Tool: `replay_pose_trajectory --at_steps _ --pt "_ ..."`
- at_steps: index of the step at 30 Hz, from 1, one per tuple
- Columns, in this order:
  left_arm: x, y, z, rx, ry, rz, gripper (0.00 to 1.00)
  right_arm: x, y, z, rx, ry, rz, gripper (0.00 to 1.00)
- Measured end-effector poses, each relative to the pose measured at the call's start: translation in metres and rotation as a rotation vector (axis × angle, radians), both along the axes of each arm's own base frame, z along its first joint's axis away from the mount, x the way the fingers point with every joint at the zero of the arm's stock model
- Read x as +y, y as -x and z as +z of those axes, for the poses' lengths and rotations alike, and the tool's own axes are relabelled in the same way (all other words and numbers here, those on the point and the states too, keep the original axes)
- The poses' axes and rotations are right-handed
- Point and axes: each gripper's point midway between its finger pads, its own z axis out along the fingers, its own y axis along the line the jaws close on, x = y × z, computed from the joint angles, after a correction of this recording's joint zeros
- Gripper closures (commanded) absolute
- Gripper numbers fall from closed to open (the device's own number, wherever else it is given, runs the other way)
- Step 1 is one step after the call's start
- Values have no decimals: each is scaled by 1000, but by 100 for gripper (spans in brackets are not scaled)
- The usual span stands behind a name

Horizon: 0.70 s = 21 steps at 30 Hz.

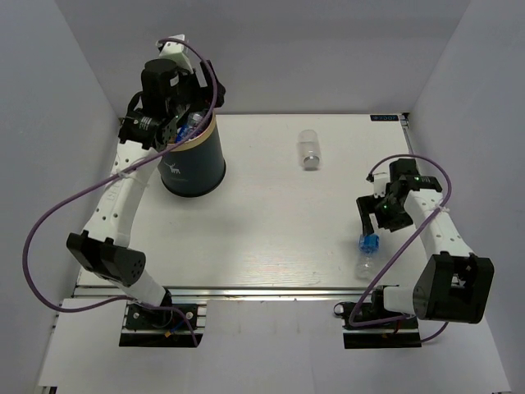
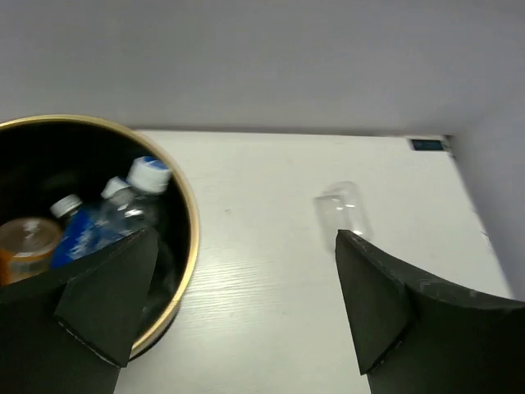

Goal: Put the plastic bottles in the bin

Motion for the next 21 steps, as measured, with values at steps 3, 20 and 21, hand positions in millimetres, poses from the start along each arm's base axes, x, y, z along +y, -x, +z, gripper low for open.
replay_pose_trajectory --at_steps 3,20,21 --pt "-30 14 17 -46 29 -130 1 -3 4 -9 30 3 -24 10" --pt "-107 48 -39 75 -11 -406 1 0 23 -72 301 -37 -26 50" --pt "-106 49 -42 83 -15 -403 1 2 22 -72 303 -47 -26 62"
